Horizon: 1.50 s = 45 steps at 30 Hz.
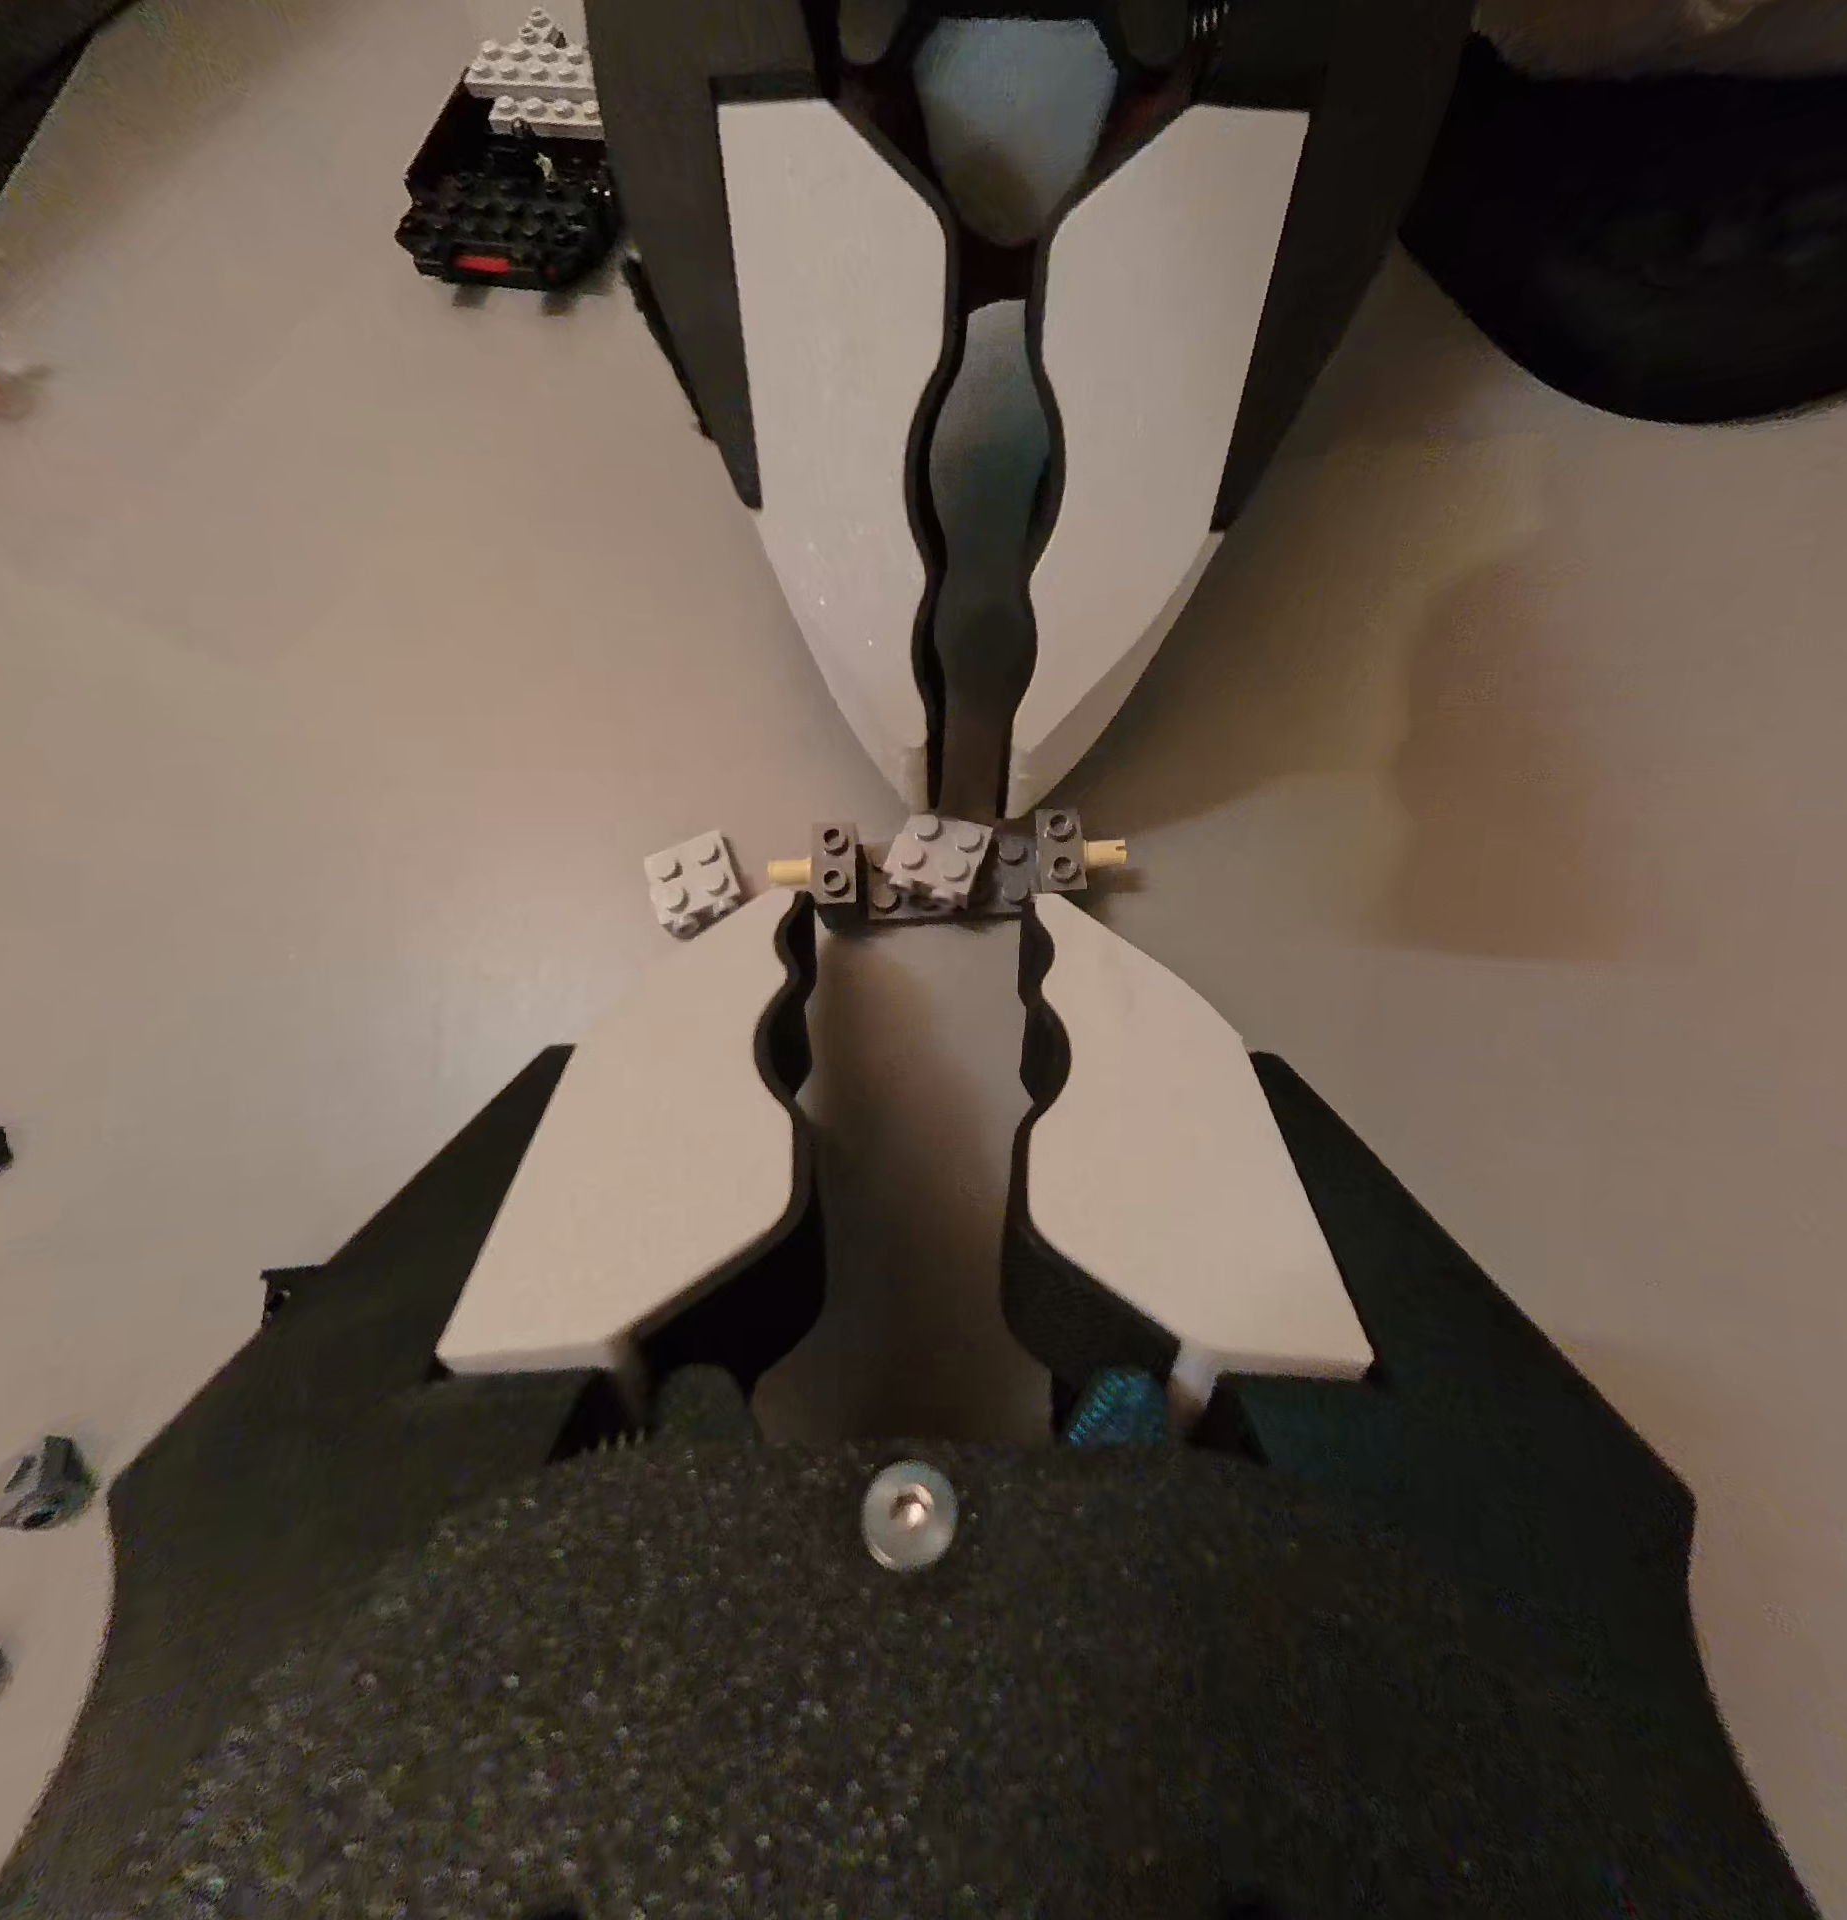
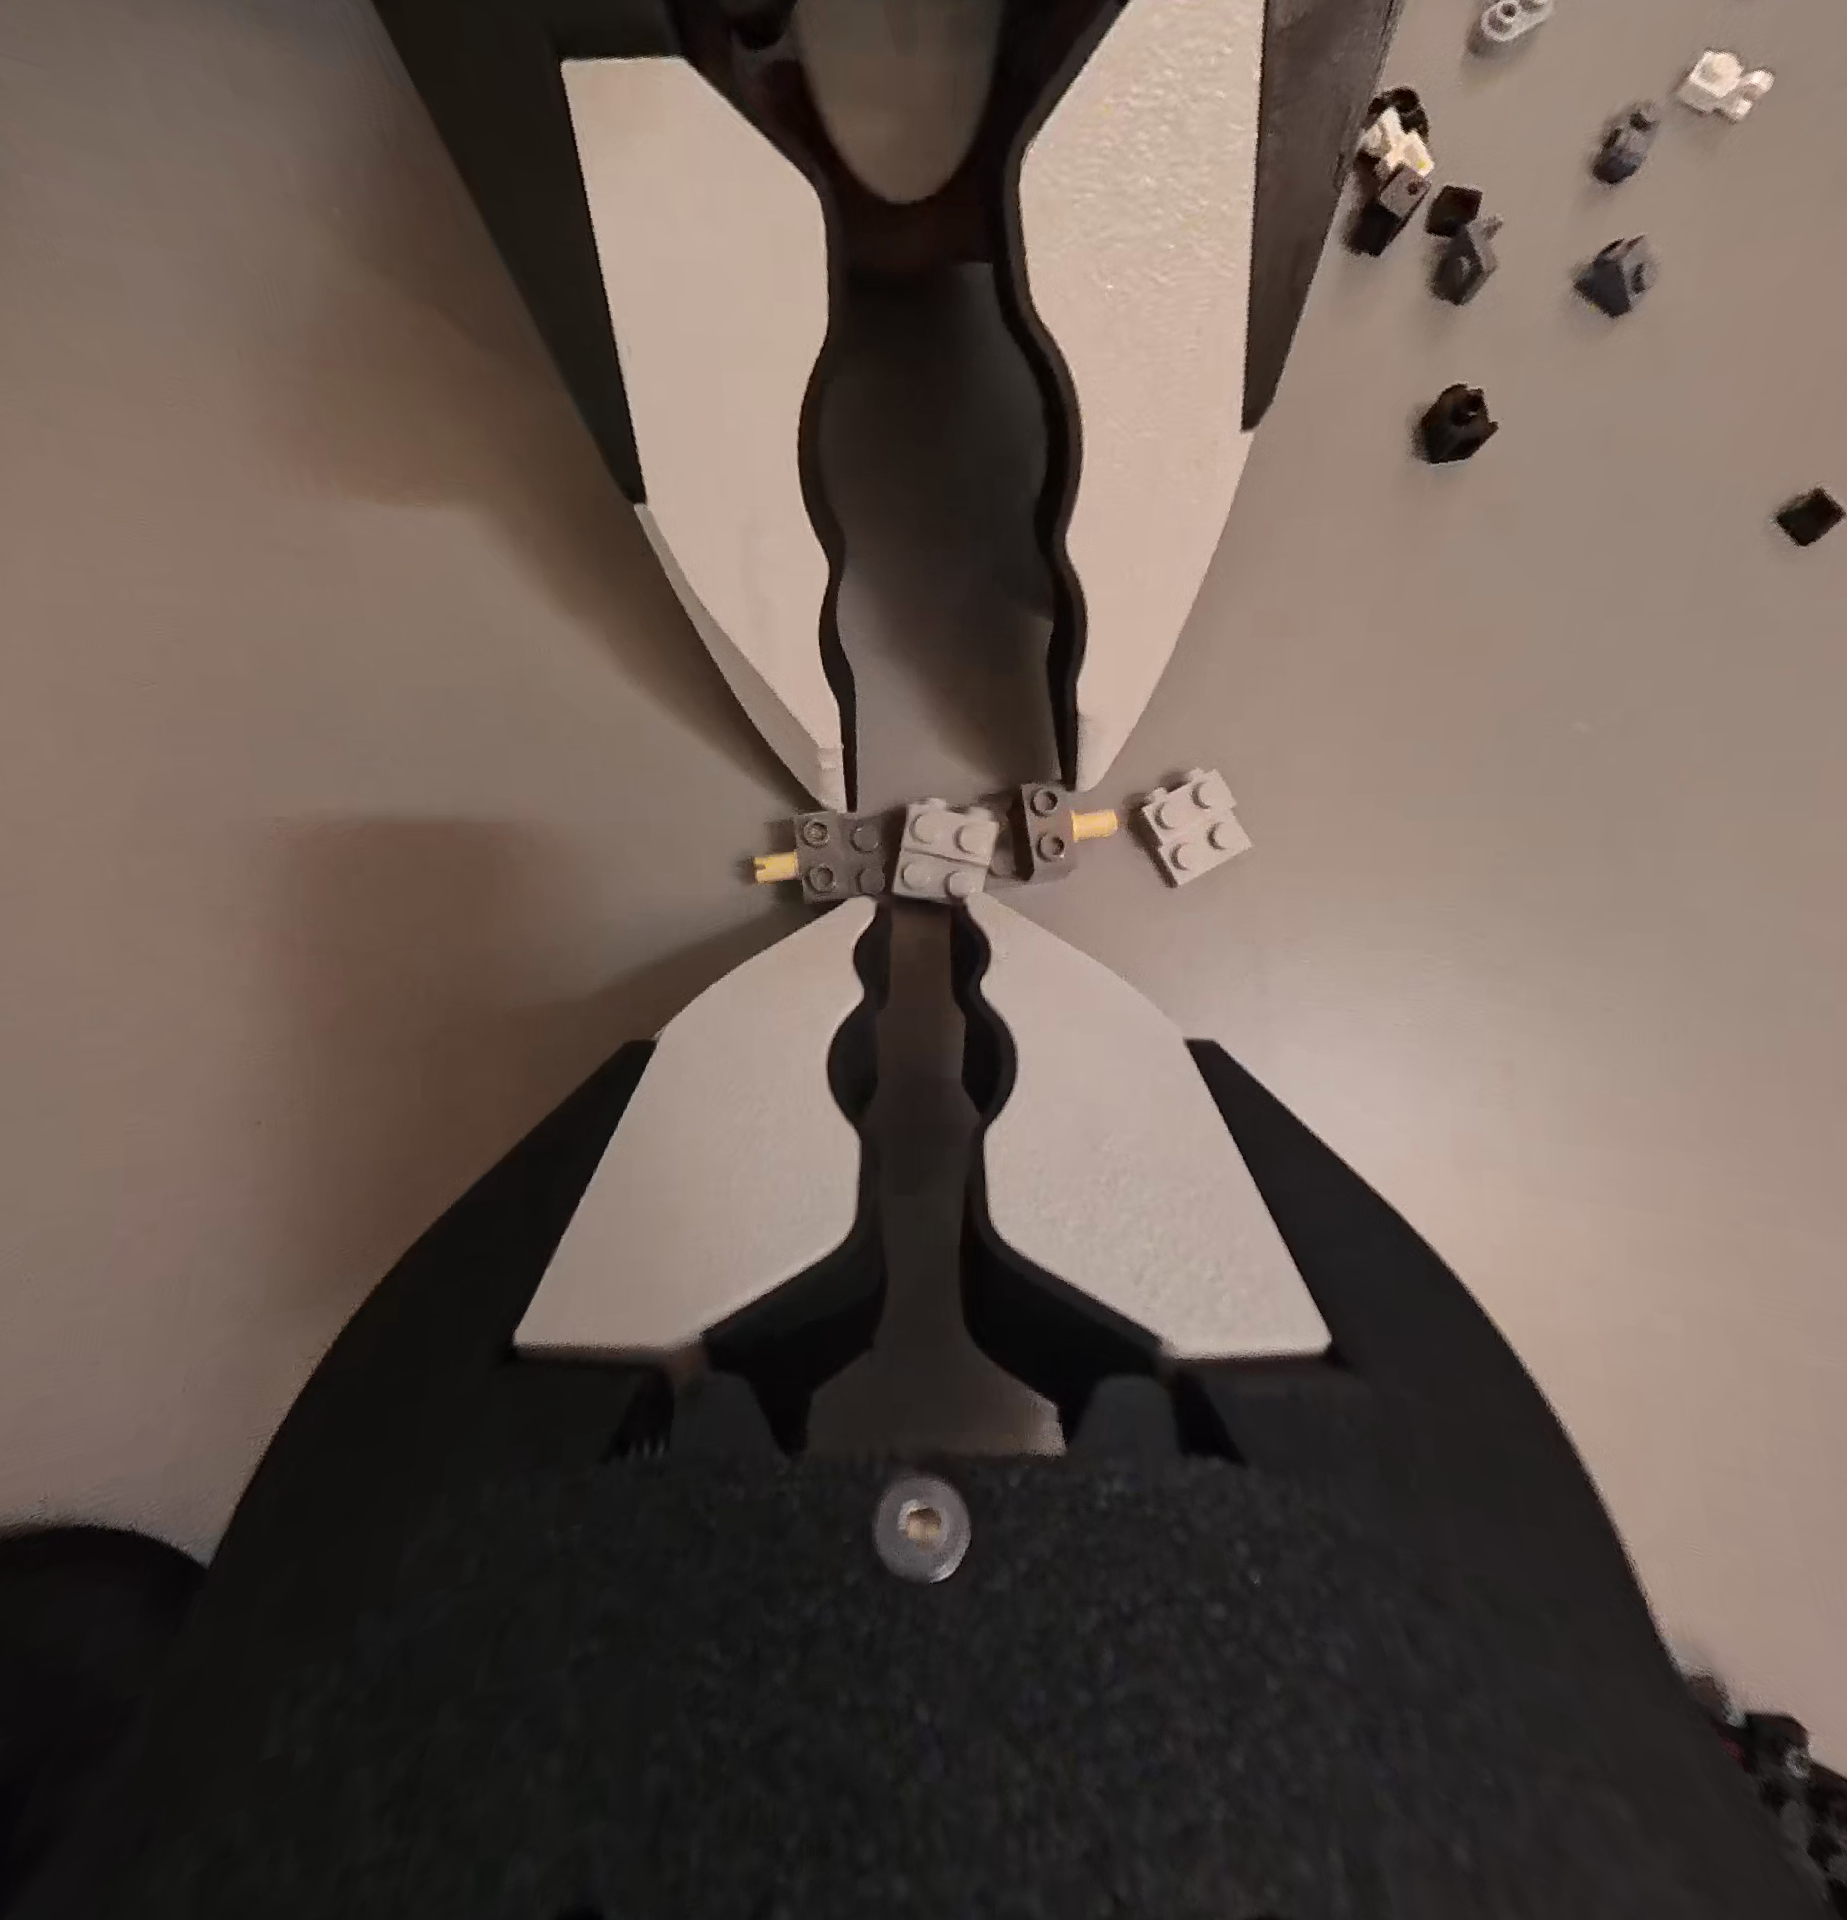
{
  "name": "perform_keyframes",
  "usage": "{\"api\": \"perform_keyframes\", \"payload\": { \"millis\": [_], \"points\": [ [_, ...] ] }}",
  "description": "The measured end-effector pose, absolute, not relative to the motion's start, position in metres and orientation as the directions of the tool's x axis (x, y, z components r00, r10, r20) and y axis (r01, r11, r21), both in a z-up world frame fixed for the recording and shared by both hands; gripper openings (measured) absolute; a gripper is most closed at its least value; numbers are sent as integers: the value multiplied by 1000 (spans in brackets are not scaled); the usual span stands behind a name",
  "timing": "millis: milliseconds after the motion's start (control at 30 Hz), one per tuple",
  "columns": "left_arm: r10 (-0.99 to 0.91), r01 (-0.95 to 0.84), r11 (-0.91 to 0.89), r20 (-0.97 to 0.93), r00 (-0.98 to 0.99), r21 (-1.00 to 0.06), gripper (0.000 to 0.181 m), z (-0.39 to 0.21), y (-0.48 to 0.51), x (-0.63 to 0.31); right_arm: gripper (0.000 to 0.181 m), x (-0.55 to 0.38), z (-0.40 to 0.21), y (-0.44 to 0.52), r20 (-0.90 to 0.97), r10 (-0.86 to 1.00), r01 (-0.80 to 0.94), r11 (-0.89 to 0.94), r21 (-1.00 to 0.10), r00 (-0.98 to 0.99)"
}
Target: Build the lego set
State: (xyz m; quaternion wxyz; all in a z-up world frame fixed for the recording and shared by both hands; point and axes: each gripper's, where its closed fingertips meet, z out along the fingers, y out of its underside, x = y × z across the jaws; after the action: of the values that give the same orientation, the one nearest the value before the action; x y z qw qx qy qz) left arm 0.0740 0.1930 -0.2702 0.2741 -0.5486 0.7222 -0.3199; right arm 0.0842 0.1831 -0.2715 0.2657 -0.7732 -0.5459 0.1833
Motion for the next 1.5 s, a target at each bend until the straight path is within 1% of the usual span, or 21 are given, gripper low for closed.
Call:
{"api": "perform_keyframes", "payload": {
  "millis": [267,400,567,667,800,1033,1167,1300,1500],
  "points": [
    [-964,-612,205,-48,-262,-764,34,-270,191,75,9,85,-271,189,18,933,735,-272,-621,360],
    [-966,-611,200,-50,-253,-766,32,-270,192,75,11,86,-266,187,31,935,733,-255,-630,353],
    [-968,-609,201,-60,-244,-767,30,-269,194,77,29,89,-268,192,51,931,734,-251,-632,362],
    [-968,-612,211,-74,-241,-762,29,-271,195,79,33,89,-272,192,18,932,718,-265,-644,361],
    [-967,-611,219,-85,-241,-761,26,-271,195,79,32,87,-274,192,8,938,707,-257,-659,347],
    [-967,-609,221,-87,-241,-762,24,-271,195,80,25,85,-273,192,-9,939,687,-257,-680,343],
    [-965,-608,224,-86,-249,-762,24,-271,194,79,25,84,-272,193,-17,939,675,-259,-690,344],
    [-960,-607,236,-87,-265,-759,30,-271,192,79,25,83,-271,194,-14,938,670,-257,-697,345],
    [-961,-607,233,-86,-261,-760,29,-271,192,79,23,83,-272,194,-5,939,671,-249,-698,343]
  ]
}}
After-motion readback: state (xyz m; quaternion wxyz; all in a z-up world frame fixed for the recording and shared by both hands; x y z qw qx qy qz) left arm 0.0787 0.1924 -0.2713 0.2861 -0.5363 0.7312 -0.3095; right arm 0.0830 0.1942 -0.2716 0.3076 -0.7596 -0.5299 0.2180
